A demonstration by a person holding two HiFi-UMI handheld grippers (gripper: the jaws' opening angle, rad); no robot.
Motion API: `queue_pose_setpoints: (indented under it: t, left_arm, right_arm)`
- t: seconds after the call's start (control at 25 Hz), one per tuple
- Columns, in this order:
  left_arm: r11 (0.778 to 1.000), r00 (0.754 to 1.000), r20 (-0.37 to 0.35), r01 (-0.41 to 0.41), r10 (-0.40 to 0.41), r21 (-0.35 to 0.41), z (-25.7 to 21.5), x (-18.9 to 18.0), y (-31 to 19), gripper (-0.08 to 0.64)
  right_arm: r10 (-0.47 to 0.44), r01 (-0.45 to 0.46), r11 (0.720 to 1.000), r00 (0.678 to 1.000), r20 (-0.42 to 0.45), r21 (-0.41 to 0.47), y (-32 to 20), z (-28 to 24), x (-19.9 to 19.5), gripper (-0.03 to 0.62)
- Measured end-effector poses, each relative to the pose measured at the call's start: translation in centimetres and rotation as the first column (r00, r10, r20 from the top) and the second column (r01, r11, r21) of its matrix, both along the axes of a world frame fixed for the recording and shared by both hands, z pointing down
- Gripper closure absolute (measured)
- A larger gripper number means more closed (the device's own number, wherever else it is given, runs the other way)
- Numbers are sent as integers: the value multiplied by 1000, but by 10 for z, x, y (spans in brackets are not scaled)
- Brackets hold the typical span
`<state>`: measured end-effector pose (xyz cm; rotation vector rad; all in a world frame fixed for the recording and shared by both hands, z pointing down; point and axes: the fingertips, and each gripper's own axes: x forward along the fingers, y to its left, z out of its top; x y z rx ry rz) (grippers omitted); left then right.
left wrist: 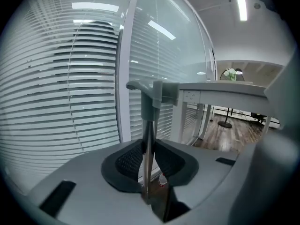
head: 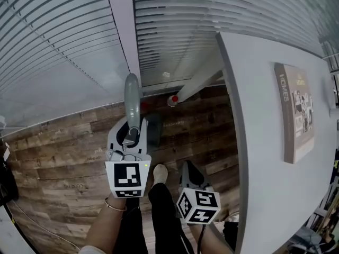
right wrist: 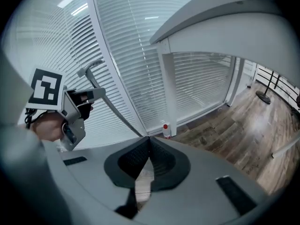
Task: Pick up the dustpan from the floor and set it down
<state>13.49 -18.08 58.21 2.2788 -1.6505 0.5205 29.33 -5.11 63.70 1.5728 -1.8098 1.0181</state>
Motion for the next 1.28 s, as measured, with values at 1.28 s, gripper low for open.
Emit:
queue_pose_setpoints:
  t: [1.28]
  left_arm:
    - [830, 840, -22, 540, -543, 136, -288, -262, 162, 468]
  right_arm:
    - [-605, 530, 738, 793, 63, 419, -52, -302, -280, 560]
